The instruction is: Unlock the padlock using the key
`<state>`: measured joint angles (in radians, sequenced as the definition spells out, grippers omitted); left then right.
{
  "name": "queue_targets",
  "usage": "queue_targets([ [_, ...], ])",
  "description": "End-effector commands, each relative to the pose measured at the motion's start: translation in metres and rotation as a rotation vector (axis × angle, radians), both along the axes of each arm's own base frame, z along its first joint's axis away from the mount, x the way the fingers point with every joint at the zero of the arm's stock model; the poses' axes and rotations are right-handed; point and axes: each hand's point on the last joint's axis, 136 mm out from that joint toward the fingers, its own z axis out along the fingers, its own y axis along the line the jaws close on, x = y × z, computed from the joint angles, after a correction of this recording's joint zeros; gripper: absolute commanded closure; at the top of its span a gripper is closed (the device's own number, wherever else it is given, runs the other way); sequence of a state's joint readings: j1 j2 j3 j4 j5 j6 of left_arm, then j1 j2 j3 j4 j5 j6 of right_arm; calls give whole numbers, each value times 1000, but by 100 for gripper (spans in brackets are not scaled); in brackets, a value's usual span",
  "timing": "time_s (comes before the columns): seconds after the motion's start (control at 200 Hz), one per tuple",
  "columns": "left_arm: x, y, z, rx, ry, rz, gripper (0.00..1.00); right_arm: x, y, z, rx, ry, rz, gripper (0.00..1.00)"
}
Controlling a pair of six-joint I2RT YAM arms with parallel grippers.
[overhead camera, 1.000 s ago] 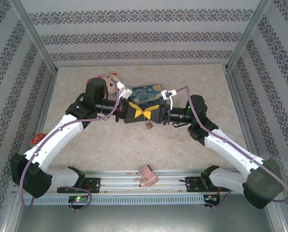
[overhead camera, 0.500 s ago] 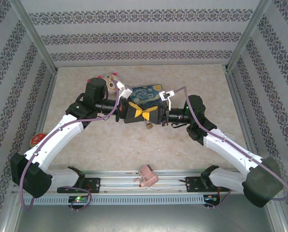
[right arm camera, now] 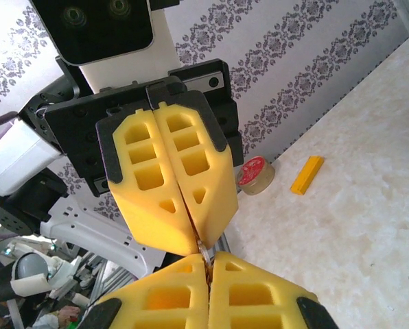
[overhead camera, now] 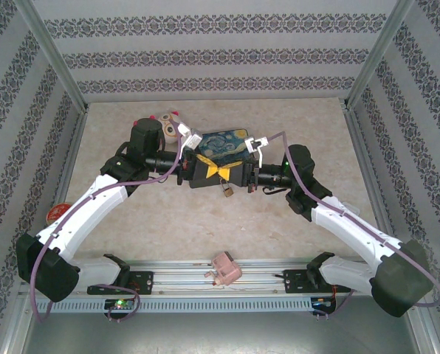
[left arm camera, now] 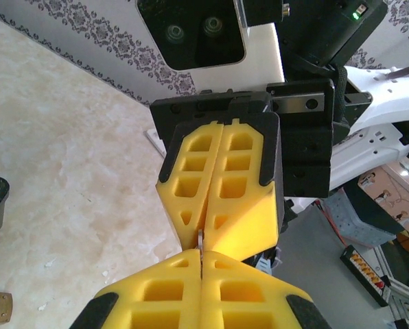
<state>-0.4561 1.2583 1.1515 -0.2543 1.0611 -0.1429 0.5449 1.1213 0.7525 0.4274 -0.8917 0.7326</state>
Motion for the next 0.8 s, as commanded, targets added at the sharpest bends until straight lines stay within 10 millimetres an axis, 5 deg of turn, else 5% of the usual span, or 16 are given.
queue_targets([
  [0.0,7,4,13,-35,-34,39,88,-1,-7,13,29,-74,-22,100],
  [0.345,36,23,20,-69,-43,248,0,10,-27,6,26,-51,-143,100],
  [0.64,69,64,16,-40,-114,622,1,45,-76,-34,-74,112,-470,100],
  [0.795,76,59,0,-9,-99,706,1,52,-95,-54,-108,224,-563,100],
])
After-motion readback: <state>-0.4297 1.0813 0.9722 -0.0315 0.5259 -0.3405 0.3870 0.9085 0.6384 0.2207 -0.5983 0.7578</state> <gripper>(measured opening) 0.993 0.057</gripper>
